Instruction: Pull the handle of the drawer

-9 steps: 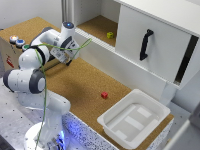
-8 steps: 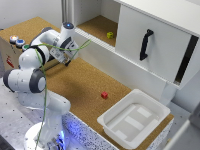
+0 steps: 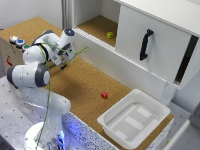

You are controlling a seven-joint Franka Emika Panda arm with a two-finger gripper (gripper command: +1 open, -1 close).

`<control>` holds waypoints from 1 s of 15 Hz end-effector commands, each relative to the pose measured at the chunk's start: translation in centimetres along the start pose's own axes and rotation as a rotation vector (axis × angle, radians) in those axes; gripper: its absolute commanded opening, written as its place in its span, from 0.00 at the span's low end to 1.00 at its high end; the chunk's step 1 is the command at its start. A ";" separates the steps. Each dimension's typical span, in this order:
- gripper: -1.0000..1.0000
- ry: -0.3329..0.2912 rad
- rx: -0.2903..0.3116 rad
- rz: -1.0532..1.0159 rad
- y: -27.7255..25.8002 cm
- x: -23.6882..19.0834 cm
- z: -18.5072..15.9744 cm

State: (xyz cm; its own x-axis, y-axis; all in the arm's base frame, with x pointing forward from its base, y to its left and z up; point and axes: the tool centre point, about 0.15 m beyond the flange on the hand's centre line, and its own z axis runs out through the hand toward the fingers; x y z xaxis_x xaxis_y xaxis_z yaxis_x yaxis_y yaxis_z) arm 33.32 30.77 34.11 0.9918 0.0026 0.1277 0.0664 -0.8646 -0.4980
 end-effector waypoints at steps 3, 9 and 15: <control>1.00 -0.046 0.252 -0.009 0.3 1.4 4.6; 1.00 -0.062 0.308 -0.050 -0.8 2.3 5.4; 1.00 -0.077 0.275 -0.083 -2.8 2.0 5.3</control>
State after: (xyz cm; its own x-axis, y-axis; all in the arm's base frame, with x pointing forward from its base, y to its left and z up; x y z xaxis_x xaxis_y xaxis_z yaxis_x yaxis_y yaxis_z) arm 35.20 33.60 31.73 0.9903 0.0733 0.1182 0.1344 -0.7229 -0.6778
